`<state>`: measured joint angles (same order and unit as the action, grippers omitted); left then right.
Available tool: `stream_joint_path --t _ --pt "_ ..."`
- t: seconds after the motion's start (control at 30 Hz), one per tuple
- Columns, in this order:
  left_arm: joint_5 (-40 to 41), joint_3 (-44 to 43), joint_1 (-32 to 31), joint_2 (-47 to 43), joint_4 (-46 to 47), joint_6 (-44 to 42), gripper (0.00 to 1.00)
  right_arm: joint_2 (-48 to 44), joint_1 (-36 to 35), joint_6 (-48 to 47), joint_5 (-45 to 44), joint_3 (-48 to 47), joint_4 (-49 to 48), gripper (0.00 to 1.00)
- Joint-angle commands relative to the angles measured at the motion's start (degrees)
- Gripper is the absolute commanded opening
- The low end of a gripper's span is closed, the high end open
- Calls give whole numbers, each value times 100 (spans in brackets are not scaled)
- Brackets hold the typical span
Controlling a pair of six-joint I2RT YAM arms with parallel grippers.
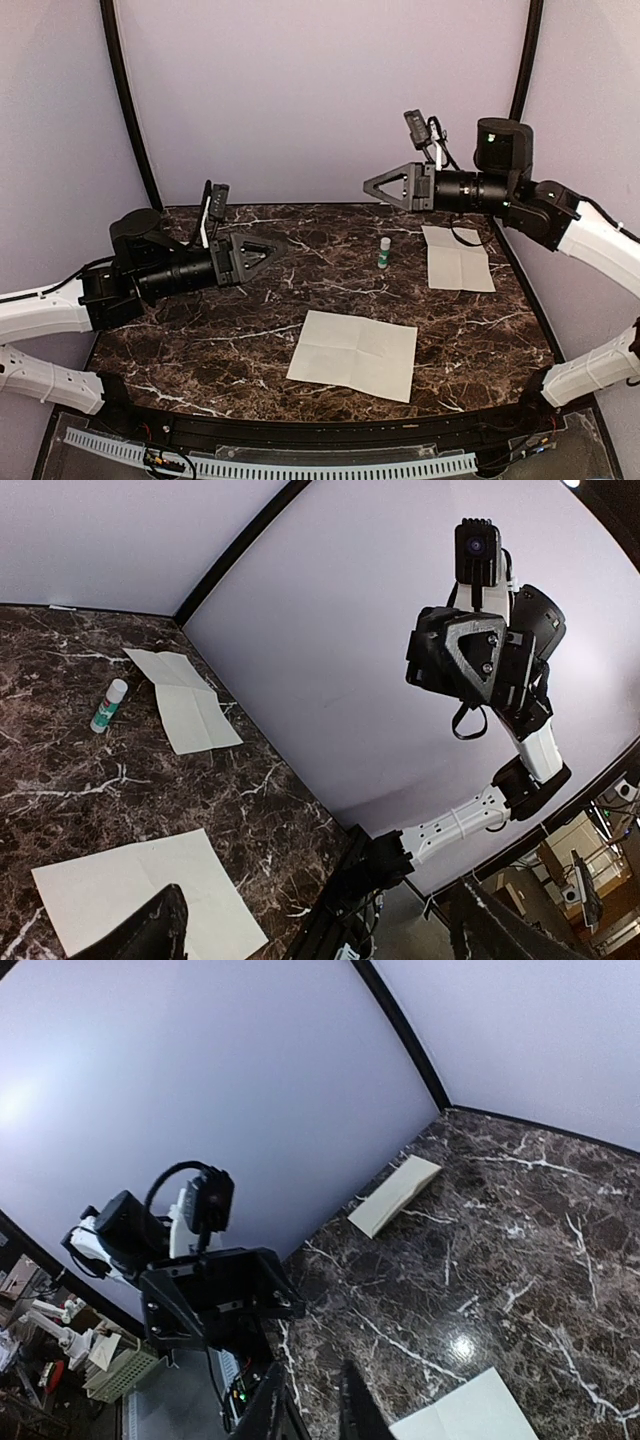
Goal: Place the letter into the envelope and seal it
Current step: Pick up the letter from the center of the board.
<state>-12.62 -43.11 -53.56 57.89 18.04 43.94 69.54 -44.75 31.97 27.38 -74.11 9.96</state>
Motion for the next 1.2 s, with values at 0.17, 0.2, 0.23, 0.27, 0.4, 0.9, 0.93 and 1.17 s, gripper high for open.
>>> stream_joint_path --t 0.17,0.2,0.23,0.27,0.4,0.9,0.93,1.17 --pt "103 742 -18 -78 -681 289 90 241 -42 -805 -1040 850 1741 74" --pt "76 886 -24 -60 -715 347 90 225 -42 -798 -1082 1024 1768 77" --pt "10 977 -28 -39 -697 491 90 200 -42 -772 -1157 1243 1760 80" --pt "-23 1206 -26 -35 -640 571 90 181 -47 -658 -1273 1437 1754 83" --pt "-113 1782 -26 5 -212 997 89 192 37 66 -1798 2097 1950 87" --pt "-332 1768 -27 1487 293 997 83 510 771 574 -1477 3452 1013 91" --pt "-339 1740 -24 1545 340 990 83 524 774 600 -1492 3505 979 92" --pt "-493 1693 -31 2082 679 1019 81 613 839 731 -1363 3819 579 91"
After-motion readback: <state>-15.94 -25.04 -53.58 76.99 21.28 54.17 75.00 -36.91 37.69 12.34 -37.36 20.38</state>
